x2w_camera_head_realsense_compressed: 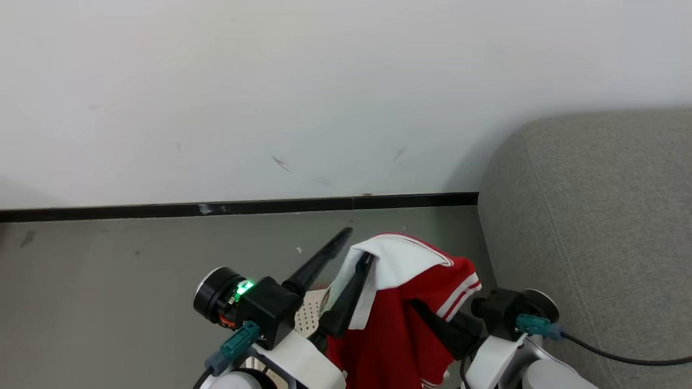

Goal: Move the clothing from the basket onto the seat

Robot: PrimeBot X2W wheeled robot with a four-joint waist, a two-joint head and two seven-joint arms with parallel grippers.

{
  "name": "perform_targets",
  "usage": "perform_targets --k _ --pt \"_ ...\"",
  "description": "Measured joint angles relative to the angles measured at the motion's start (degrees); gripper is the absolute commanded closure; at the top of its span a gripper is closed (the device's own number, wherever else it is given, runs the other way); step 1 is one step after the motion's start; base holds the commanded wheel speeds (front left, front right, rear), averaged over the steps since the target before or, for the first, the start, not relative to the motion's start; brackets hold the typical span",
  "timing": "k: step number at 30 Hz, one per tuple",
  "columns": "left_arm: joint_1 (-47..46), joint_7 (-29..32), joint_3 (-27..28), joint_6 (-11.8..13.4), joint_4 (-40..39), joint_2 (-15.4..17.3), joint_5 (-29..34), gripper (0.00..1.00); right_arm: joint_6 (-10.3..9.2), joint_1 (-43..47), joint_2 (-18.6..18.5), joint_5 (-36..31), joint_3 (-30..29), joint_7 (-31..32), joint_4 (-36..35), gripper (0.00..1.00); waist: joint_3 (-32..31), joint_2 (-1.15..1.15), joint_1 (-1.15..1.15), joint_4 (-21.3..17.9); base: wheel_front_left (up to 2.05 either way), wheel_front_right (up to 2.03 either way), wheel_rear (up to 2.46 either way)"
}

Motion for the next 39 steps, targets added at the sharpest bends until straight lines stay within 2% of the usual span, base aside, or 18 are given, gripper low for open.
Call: perform_targets --k 15,27,39 --pt "0.0 -0.5 0.7 0.6 0.3 0.3 0.2 0.0 0.0 -1.1 -1.1 1.4 -0.7 0.0 -0.2 1.0 0.5 0.0 0.0 -1.5 0.0 0.0 0.0" --pt "2.1 -1.3 -0.8 0.5 1.5 0.6 0.6 0.0 0.0 -1.2 -1.9 1.4 -2.2 0.0 -1.5 1.0 0.3 0.0 0.0 -2.9 0.0 0.0 0.0" --pt "2.4 -2.2 -1.2 0.3 1.8 0.7 0.6 0.0 0.0 -1.1 -3.2 1.4 -6.7 0.0 -3.3 1.0 0.1 0.0 0.0 -5.6 0.0 0.0 0.0"
